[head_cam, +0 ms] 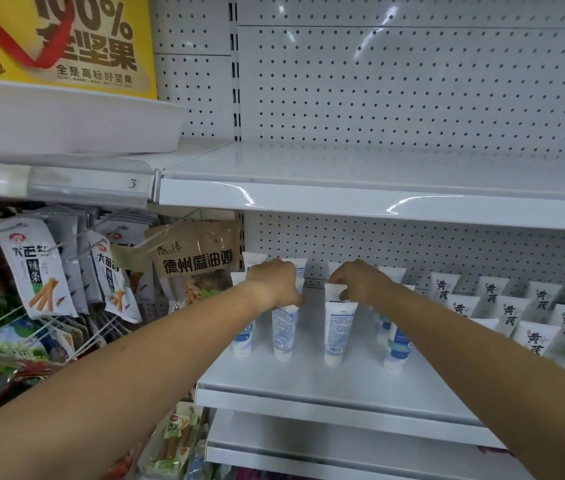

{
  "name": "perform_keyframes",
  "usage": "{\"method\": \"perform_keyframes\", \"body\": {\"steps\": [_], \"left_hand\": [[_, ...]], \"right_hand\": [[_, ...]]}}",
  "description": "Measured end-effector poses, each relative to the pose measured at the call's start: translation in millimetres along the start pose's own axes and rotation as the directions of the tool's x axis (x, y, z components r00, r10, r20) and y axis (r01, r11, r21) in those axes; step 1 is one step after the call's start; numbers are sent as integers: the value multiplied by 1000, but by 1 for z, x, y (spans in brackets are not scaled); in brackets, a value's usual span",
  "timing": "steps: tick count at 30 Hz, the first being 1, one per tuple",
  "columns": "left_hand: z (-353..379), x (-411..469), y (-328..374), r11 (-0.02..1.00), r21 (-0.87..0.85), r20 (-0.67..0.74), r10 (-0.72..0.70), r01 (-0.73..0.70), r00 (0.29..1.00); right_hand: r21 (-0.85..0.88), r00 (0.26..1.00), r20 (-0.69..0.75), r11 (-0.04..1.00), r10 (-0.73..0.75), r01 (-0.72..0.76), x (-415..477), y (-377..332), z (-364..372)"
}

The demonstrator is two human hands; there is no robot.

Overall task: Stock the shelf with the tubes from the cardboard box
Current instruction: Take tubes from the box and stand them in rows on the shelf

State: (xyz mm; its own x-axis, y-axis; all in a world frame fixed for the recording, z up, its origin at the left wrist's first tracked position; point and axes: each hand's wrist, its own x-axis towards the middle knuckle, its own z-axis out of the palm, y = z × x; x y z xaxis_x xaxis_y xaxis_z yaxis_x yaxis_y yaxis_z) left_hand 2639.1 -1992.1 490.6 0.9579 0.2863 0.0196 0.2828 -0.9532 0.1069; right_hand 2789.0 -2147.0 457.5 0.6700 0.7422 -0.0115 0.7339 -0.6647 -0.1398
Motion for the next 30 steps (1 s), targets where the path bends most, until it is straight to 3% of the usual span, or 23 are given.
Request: {"method": "perform_keyframes", "body": {"steps": [8,15,30], "left_hand": [[-3,-4,-4,999,12,102,34,-36,994],[9,0,-19,991,-28,28,135,-134,990],[12,4,-34,945,-34,36,325,-324,945]], "right_hand": [[-8,1000,-6,1000,-15,15,-1,0,0],[6,999,-21,999,-33,33,-3,0,0],[42,999,-12,998,-50,51,-6,-1,-3]]}}
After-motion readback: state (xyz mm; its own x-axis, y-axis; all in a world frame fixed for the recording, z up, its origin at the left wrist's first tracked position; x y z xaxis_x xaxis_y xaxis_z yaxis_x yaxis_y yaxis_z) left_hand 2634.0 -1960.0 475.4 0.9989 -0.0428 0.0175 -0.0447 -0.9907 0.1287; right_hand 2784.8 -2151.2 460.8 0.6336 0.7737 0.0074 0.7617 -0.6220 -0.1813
